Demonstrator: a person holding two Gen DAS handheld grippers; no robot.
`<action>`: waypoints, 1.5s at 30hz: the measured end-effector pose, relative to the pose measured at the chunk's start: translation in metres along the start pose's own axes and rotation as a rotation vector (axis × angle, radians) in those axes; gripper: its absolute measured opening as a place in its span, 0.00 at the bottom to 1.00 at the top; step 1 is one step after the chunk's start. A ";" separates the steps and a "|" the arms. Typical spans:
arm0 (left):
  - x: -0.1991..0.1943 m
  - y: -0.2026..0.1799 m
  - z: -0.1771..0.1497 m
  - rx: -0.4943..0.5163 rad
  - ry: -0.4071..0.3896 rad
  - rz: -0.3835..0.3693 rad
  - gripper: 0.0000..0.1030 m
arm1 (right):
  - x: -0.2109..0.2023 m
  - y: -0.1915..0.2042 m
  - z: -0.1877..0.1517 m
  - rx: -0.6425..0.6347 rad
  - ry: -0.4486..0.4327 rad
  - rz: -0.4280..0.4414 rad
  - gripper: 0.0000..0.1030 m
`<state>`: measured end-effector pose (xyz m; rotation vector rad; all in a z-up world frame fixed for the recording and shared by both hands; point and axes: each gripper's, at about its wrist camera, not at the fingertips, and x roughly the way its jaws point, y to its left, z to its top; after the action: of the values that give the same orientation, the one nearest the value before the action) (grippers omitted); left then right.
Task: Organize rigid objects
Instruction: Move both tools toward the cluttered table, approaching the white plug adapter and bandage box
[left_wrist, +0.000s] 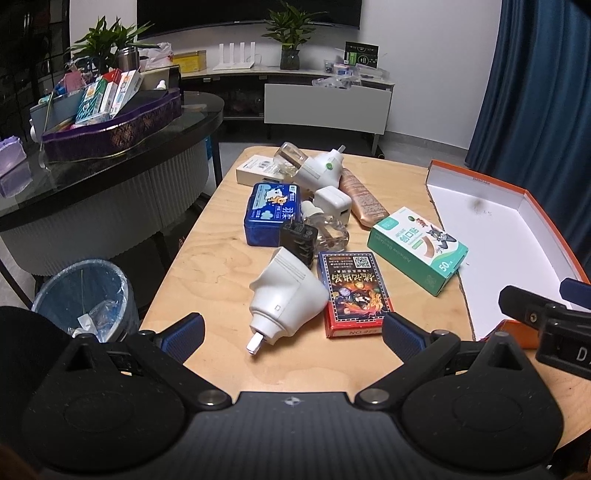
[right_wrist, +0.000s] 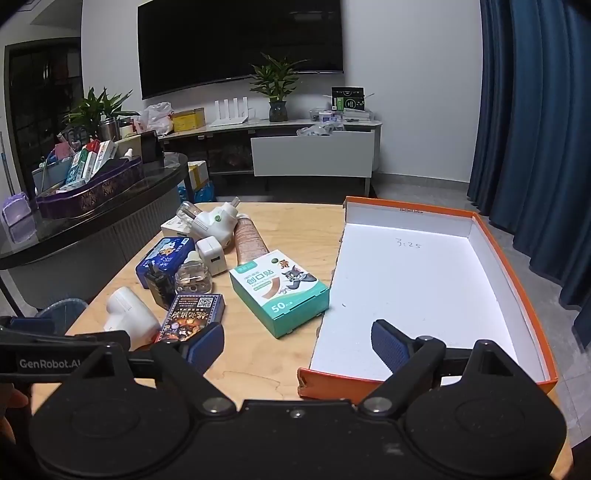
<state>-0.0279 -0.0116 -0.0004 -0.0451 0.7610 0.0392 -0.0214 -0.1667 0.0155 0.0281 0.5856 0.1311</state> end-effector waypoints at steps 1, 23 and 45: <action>0.000 0.000 0.000 0.000 0.001 -0.003 1.00 | 0.000 0.000 0.000 0.000 0.000 0.000 0.99; 0.009 0.018 -0.001 -0.031 0.012 0.025 1.00 | 0.002 0.001 -0.002 -0.005 -0.008 0.011 0.99; 0.015 0.021 -0.003 -0.017 0.019 0.030 1.00 | 0.005 0.003 -0.001 -0.001 0.008 0.024 0.99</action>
<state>-0.0204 0.0094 -0.0133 -0.0503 0.7808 0.0733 -0.0179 -0.1629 0.0118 0.0334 0.5929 0.1549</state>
